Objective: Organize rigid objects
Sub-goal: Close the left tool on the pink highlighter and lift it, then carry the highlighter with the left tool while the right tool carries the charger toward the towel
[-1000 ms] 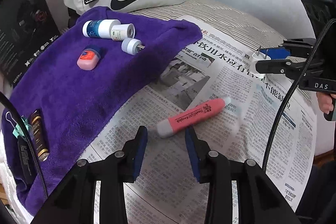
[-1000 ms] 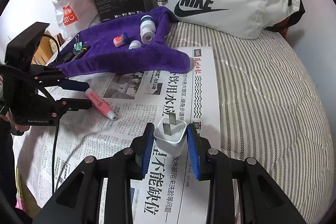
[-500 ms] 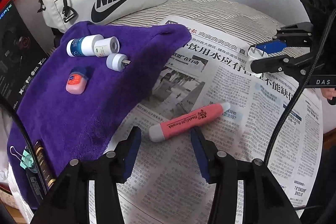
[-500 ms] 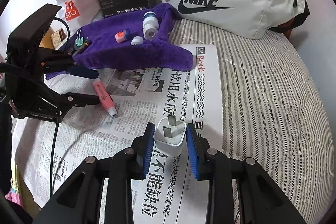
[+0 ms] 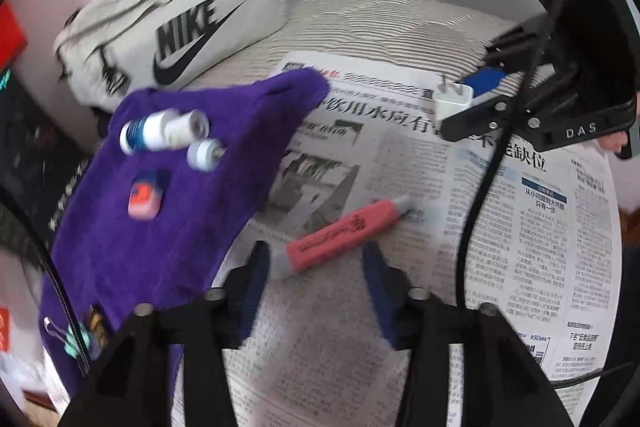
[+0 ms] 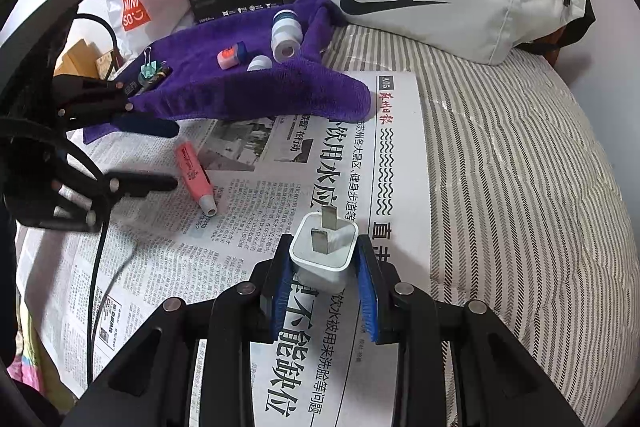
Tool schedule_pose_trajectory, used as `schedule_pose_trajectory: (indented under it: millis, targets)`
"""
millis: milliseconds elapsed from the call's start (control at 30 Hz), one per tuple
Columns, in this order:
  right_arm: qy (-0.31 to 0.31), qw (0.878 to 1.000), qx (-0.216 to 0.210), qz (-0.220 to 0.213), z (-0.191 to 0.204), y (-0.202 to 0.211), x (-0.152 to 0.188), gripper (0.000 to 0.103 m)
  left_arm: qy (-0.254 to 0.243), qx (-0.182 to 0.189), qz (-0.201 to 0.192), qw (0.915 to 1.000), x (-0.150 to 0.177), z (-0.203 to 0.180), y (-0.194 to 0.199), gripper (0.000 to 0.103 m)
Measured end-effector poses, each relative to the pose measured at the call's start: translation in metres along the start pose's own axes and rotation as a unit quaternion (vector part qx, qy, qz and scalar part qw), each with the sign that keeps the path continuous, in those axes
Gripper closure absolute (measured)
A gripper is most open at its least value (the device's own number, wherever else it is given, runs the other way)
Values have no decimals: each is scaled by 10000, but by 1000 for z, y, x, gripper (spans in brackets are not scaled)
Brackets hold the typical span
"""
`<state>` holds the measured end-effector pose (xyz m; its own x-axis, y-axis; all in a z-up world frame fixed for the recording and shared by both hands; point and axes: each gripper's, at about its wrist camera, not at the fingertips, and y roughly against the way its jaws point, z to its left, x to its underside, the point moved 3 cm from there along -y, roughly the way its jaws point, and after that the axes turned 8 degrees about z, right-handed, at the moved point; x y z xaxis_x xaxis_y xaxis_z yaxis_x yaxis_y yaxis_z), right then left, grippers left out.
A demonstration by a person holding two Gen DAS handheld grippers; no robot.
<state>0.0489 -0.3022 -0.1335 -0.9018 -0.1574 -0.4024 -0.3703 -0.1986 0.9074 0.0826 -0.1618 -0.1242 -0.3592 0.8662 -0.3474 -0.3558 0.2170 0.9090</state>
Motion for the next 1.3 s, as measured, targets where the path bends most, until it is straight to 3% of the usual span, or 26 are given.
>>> schedule_pose_trajectory:
  millis: [67, 200, 333, 433, 467, 667, 933, 1300]
  targets:
    - [24, 10000, -20, 8, 0, 1, 0, 73, -152, -2, 26, 9999, -6, -4, -2, 43]
    - [28, 10000, -81, -2, -2, 1, -1, 73, -279, 58, 166, 9995, -12, -3, -10, 43]
    - [3, 9999, -153, -13, -4, 2, 0, 73, -93, 431, 199, 9988, -16, 6, -17, 44]
    - [-5, 9998, -173, -27, -4, 2, 1, 73, 167, 987, 146, 9949, -10, 9, -16, 71]
    - [-4, 9999, -169, -28, -4, 1, 1, 73, 249, 1024, 103, 9944, -8, 9, -16, 72]
    - [-3, 9999, -163, -42, -4, 3, 2, 73, 590, 974, -58, 9935, 8, 1, -7, 86]
    - [80, 10000, -20, -34, -2, 1, 3, 73, 1110, 746, -60, 9910, 27, -1, 2, 85]
    - [13, 9998, -22, -190, 7, 8, -4, 74, 2011, 537, -69, 9781, 65, 3, 17, 86]
